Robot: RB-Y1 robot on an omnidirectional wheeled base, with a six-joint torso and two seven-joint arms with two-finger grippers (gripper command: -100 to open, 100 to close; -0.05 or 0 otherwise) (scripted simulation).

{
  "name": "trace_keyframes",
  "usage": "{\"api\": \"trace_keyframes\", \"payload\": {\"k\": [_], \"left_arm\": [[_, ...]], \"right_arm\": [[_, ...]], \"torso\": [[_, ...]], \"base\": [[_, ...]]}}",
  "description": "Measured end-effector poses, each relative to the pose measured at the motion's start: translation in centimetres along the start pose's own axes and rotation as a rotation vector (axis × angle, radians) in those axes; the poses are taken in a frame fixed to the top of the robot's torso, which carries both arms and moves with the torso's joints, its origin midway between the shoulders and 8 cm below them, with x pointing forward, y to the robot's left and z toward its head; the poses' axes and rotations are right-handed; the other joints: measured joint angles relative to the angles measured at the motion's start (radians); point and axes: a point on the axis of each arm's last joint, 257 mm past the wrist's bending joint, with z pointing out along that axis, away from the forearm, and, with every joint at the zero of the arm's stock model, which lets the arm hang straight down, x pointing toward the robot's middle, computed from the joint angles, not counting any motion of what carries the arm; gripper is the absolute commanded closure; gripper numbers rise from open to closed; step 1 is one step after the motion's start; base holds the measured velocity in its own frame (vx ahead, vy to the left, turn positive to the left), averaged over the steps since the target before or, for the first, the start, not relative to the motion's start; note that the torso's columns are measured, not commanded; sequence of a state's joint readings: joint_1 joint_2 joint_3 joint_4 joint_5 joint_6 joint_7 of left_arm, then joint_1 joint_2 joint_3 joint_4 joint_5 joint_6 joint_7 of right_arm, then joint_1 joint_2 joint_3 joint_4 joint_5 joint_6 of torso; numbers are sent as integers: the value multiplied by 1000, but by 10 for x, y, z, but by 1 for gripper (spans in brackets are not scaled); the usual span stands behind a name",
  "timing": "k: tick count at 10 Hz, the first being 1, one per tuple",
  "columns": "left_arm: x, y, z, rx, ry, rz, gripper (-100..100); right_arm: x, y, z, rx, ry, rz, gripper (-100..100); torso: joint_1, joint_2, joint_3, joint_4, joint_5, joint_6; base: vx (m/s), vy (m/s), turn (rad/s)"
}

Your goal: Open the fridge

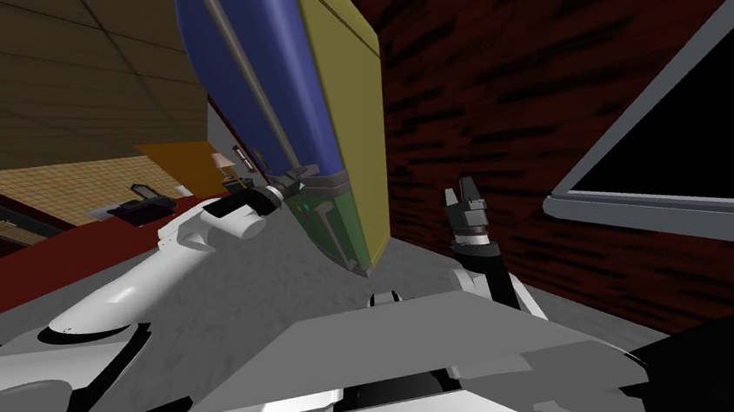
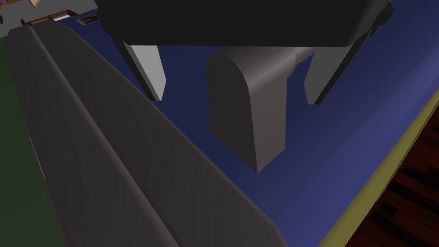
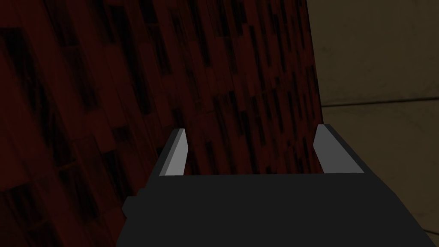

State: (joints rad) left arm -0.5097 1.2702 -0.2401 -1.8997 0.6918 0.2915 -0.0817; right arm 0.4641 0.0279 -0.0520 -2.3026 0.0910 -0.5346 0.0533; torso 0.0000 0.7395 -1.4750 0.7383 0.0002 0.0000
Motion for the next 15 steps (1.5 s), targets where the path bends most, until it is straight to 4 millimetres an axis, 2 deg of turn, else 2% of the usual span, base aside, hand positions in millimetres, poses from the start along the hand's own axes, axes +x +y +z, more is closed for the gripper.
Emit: {"api": "trace_keyframes", "payload": {"k": [1,2,3,5,8,10,11,15], "left_arm": [[0,0,0,0,0,0,100],[0,-2,0,5,0,1,100],[8,-10,-1,21,16,-1,100],[29,-30,-1,67,65,-7,100],[61,-50,-8,111,131,-17,100],[84,-78,-17,170,185,-25,100],[91,-84,-21,186,199,-26,100],[117,-118,-40,255,277,-35,100]], "right_arm": [[0,0,0,0,0,0,0],[0,0,0,0,0,0,0],[0,0,0,0,0,0,0],[0,0,0,0,0,0,0],[0,0,0,0,0,-1,0],[0,0,0,0,0,-1,0],[0,0,0,0,0,0,0],[0,0,0,0,0,0,0]], "torso": [[0,0,0,0,0,0],[1,-1,-1,-1,1,-1],[12,0,0,1,3,-1],[16,1,-1,3,5,-5],[7,-15,-13,3,0,-4],[15,-9,-9,3,4,-4],[7,-12,-11,2,2,-4],[-1,-10,-9,2,-2,-1]], "base": [[0,0,0],[-47,187,29],[-71,316,31],[-92,352,9],[-17,342,35],[-84,385,25],[-16,340,51],[-42,340,38]]}}
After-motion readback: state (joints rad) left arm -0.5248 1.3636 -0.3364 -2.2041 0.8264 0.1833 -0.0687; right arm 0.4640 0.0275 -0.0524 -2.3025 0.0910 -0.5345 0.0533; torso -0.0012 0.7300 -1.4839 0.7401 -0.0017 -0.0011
